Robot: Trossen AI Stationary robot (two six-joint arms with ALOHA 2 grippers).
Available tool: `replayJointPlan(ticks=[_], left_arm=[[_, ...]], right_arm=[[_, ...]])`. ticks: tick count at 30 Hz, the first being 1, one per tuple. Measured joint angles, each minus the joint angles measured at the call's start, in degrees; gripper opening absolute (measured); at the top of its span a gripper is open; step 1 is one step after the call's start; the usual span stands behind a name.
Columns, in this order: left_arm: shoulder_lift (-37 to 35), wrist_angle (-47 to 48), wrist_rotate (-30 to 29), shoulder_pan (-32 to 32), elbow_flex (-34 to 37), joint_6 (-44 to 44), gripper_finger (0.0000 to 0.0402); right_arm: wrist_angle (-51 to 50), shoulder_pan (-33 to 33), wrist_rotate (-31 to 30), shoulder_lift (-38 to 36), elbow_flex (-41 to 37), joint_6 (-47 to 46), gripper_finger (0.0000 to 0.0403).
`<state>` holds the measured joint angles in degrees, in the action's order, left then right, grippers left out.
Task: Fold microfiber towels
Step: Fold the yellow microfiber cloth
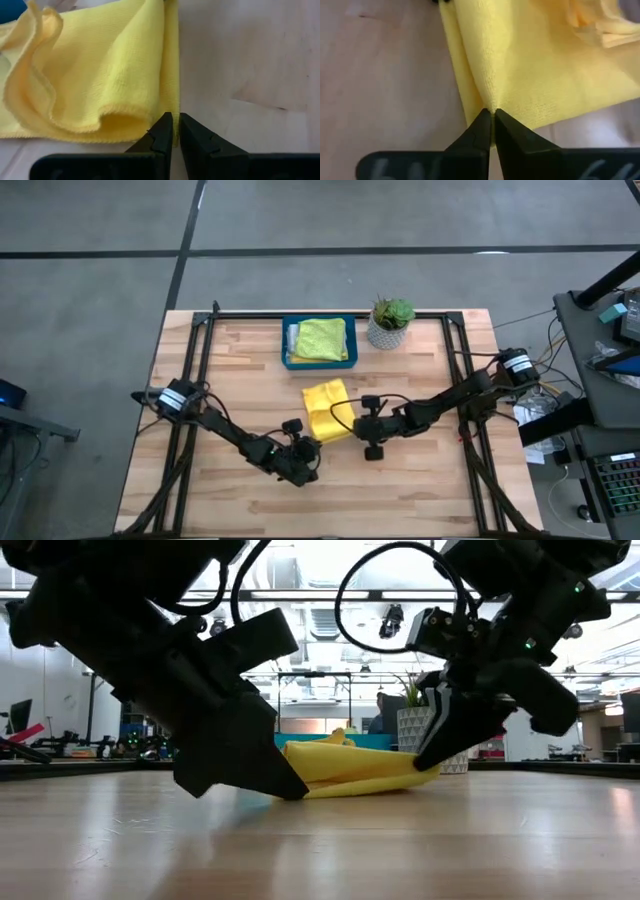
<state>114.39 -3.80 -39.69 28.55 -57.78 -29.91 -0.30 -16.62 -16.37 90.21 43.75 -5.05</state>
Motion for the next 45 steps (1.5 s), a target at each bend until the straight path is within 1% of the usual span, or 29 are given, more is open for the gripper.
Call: replayJointPlan(ticks=[3, 10, 17, 22, 26, 29, 34, 39, 42, 45], left_arm=[[-0.43, 0.61, 0.73, 0.03, 0.00, -0.24, 0.0019], [-2.96, 4.10, 6.27, 0.25, 0.09, -0.30, 0.0019], [-5.01, 7.00, 8.50, 0.40, 0.11, 0.42, 0.0019], [-6.61, 9.71, 12.43, 0.38, 0.09, 0.36, 0.0019], [-8.90, 11.91, 15.27, 0.53, 0.09, 0.65, 0.0019], [-10.91, 12.14, 16.59, 0.63, 0.07, 2.05, 0.0019], [-12.33, 11.23, 16.33, 0.75, -0.25, 3.72, 0.0019], [-11.84, 6.74, 14.88, 0.57, -0.07, 5.13, 0.0019], [-11.23, 6.32, 12.97, 0.39, 0.04, 5.36, 0.0019], [-10.41, 5.62, 11.47, 0.11, 0.03, 5.40, 0.0019]], right_arm=[[0.31, 0.00, 2.01, 0.31, -0.04, -1.28, 0.0012], [0.92, -0.02, 3.62, 0.66, -0.02, -2.50, 0.0012], [3.69, -0.25, 7.82, 0.73, -0.02, -4.99, 0.0012], [5.12, -1.30, 8.15, 0.76, -0.02, -6.36, 0.0012], [6.94, -1.98, 10.27, 0.76, -0.02, -7.28, 0.0014], [8.11, -2.54, 10.41, 0.86, -0.02, -9.08, 0.0024], [8.77, -3.67, 10.63, 1.92, -0.02, -11.15, 0.0060], [8.11, -3.91, 10.84, 1.89, 0.00, -11.50, 0.0102], [8.06, -3.89, 10.82, 0.49, 0.00, -10.34, 0.0116], [8.39, -3.84, 10.62, -0.93, 0.01, -9.18, 0.0119]])
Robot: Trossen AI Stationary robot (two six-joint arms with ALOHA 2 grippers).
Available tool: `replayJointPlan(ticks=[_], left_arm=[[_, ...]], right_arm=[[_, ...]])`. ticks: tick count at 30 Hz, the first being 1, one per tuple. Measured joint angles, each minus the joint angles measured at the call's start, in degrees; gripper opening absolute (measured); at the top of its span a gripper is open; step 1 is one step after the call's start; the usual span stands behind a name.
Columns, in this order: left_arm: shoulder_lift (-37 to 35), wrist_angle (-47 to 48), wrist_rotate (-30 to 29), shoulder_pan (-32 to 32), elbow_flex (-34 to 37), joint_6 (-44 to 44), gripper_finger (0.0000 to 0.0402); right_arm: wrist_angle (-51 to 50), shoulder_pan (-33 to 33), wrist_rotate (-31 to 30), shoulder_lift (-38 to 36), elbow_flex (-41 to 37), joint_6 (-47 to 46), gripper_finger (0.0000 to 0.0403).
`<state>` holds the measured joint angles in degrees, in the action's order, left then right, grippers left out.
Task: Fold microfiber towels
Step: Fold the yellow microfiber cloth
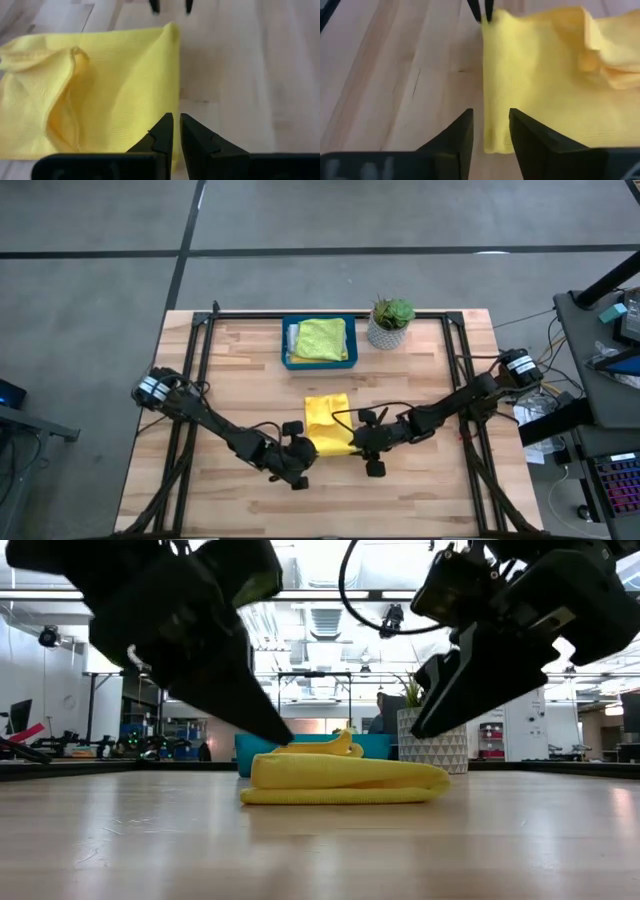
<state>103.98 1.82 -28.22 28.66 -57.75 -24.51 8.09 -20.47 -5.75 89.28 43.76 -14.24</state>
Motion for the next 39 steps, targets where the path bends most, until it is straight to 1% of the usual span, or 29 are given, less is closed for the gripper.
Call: replayJointPlan(ticks=[3, 6, 11, 15, 18, 23, 30, 33, 36, 39], left_arm=[[1.59, 0.12, -0.42, -0.45, 0.04, -0.15, 0.0019], [2.90, 0.41, -0.56, -0.90, 0.06, -0.57, 0.0019], [2.95, 6.49, -0.58, -1.07, 0.08, -5.01, 0.0019], [2.81, 8.12, 1.99, -1.17, 0.08, -6.58, 0.0019], [2.77, 8.08, 3.71, -1.22, 0.06, -6.69, 0.0019], [2.31, 9.16, 7.18, -1.22, -0.05, -6.71, 0.0019], [-0.78, 16.11, 9.21, -1.18, 0.06, -6.44, 0.0019], [-2.53, 19.21, 9.22, -1.18, 0.08, -6.23, 0.0019], [-3.83, 22.25, 9.11, -1.18, 0.08, -6.30, 0.0019], [-4.46, 23.62, 8.81, -1.18, 0.10, -6.28, 0.0019]], right_arm=[[-0.02, 0.20, -1.31, -0.57, 0.03, 1.44, 0.0105], [0.09, 0.31, -3.72, -0.23, 0.03, 2.24, 0.0083], [2.67, 0.37, -3.95, 2.83, 0.03, 2.27, 0.0040], [7.53, 0.42, -3.91, 6.66, 0.03, 2.35, 0.0014], [8.98, 0.62, -3.87, 8.65, 0.03, 2.40, 0.0009], [8.59, 0.74, -3.75, 8.41, 0.03, 3.28, 0.0009], [8.26, 2.12, -2.63, 4.17, 0.03, 7.96, 0.0015], [8.21, 3.91, -2.61, 2.35, 0.03, 10.24, 0.0035], [8.19, 6.01, -2.63, 2.07, 0.31, 12.29, 0.0063], [8.13, 7.71, -0.49, 3.18, 1.75, 14.04, 0.0097]])
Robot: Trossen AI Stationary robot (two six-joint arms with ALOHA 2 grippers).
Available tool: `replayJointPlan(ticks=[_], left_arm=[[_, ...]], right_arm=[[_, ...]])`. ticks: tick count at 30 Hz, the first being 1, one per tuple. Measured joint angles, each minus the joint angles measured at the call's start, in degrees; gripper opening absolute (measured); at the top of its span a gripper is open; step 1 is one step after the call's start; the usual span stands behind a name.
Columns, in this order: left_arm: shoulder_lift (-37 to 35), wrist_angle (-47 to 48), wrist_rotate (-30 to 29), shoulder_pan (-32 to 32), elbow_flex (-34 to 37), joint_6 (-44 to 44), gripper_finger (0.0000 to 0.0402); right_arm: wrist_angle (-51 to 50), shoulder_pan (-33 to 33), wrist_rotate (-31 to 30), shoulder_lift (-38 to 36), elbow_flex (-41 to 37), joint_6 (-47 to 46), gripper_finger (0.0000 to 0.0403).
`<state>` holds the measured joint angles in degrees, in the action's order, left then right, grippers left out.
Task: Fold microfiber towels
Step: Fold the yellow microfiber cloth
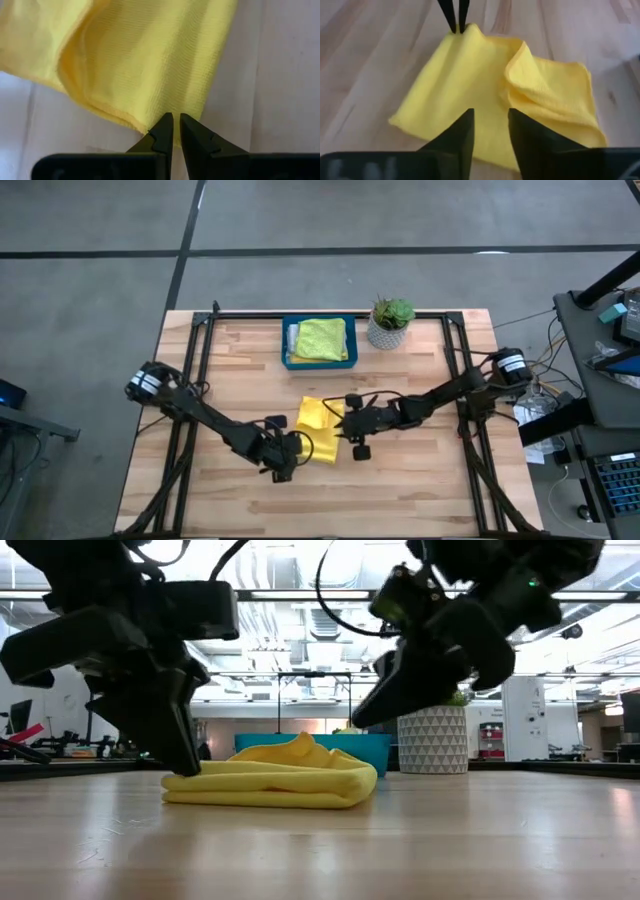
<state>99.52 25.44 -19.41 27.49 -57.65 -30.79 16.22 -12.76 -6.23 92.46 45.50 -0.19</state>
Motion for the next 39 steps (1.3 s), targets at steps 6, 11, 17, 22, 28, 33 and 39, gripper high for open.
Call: replayJointPlan(ticks=[6, 11, 17, 22, 28, 33, 39], left_arm=[[-0.34, 0.29, -0.63, -0.04, 0.00, -0.04, 0.0019], [-0.34, 0.10, -0.82, -0.07, 0.00, -0.43, 0.0019], [-0.34, -0.05, -0.87, -0.09, 0.00, -0.43, 0.0019], [-0.34, -0.52, -0.93, -0.11, 0.00, -0.42, 0.0019], [-0.34, -0.64, -0.95, -0.11, 0.00, -0.40, 0.0019], [-0.34, -0.54, -0.95, -0.11, 0.00, -0.37, 0.0019], [-0.33, -0.56, -0.91, -0.11, 0.00, -0.37, 0.0019]], right_arm=[[-0.11, 1.76, 0.39, 3.21, 3.78, 5.89, 0.0157], [-0.25, 3.02, 0.21, 5.96, 6.69, 10.56, 0.0185], [-1.36, 4.23, 0.50, 9.15, 9.31, 14.34, 0.0187], [-1.41, 4.28, 0.10, 11.84, 10.91, 15.92, 0.0174], [-1.76, 5.11, -2.62, 12.31, 12.40, 17.60, 0.0114], [-2.62, 7.10, -2.90, 12.44, 14.37, 18.06, 0.0025], [-2.75, 10.15, -2.93, 12.36, 16.23, 19.25, 0.0013]])
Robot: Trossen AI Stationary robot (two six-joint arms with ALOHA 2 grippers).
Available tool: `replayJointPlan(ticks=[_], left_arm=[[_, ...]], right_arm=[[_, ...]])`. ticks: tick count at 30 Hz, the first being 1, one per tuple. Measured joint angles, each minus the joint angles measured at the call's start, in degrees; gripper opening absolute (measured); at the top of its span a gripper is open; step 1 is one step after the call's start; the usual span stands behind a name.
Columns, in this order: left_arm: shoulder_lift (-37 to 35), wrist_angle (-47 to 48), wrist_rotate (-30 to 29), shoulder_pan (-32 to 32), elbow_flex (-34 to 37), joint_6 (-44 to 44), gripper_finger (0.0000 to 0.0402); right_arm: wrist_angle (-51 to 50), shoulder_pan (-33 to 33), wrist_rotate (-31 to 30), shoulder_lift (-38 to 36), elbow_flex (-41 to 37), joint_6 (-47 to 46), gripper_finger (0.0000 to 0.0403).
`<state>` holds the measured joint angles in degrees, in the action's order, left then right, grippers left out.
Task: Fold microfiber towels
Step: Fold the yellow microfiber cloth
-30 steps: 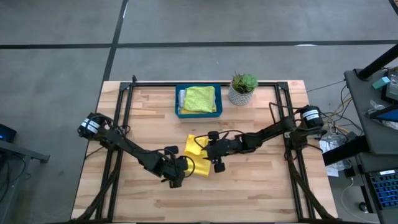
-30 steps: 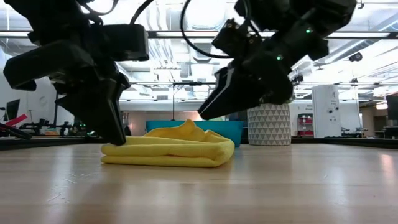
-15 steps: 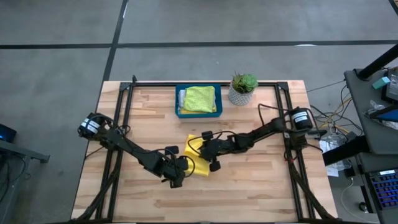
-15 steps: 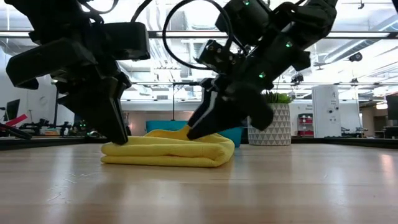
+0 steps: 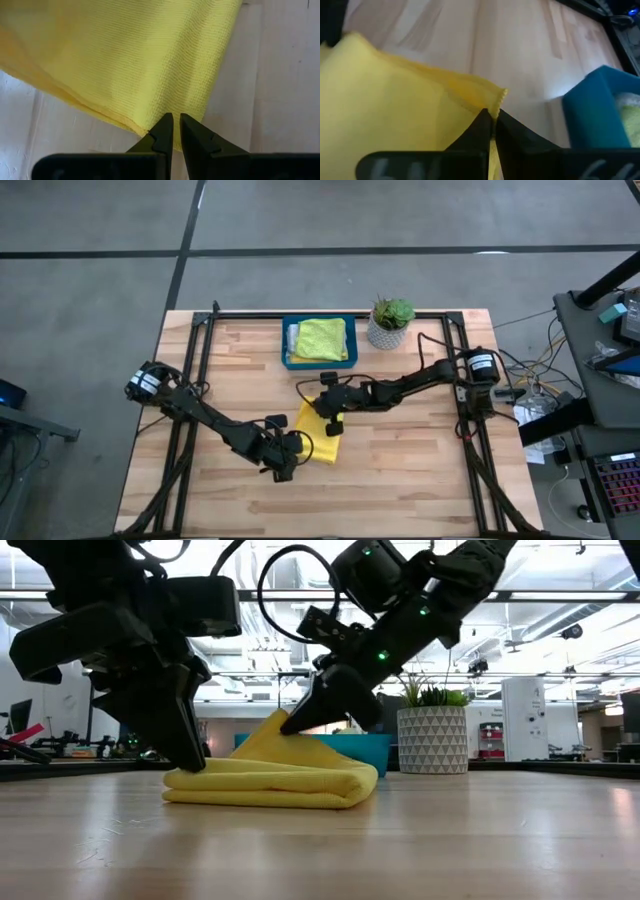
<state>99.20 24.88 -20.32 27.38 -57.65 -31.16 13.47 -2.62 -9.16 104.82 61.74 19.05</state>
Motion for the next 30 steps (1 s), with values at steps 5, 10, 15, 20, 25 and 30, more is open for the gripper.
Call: replayJointPlan(ticks=[5, 10, 15, 20, 25, 30], left_arm=[[0.71, -0.23, 0.13, 0.00, 0.00, 0.02, 0.0019], [1.15, -0.36, 0.43, 0.00, 0.04, 0.02, 0.0019], [1.16, -0.41, 0.55, 0.00, 0.10, 0.00, 0.0019], [1.16, -0.37, 0.60, 0.00, 0.40, -0.01, 0.0019], [1.16, -0.39, 0.88, 0.00, 0.52, 0.00, 0.0019], [1.10, -0.36, 0.95, 0.00, 0.53, 0.00, 0.0019]], right_arm=[[-0.08, 1.95, 0.82, 0.36, 1.95, 0.02, 0.0013], [-1.89, 2.97, 1.79, 2.48, 4.26, -0.68, 0.0013], [-4.69, 3.37, 2.14, 3.12, 6.16, -0.74, 0.0031], [-5.08, 3.95, 2.11, 3.03, 7.31, -2.58, 0.0063], [-8.35, 4.94, 1.66, 2.92, 9.62, -3.45, 0.0090], [-15.26, 6.19, 1.66, 2.88, 13.19, -4.51, 0.0105]])
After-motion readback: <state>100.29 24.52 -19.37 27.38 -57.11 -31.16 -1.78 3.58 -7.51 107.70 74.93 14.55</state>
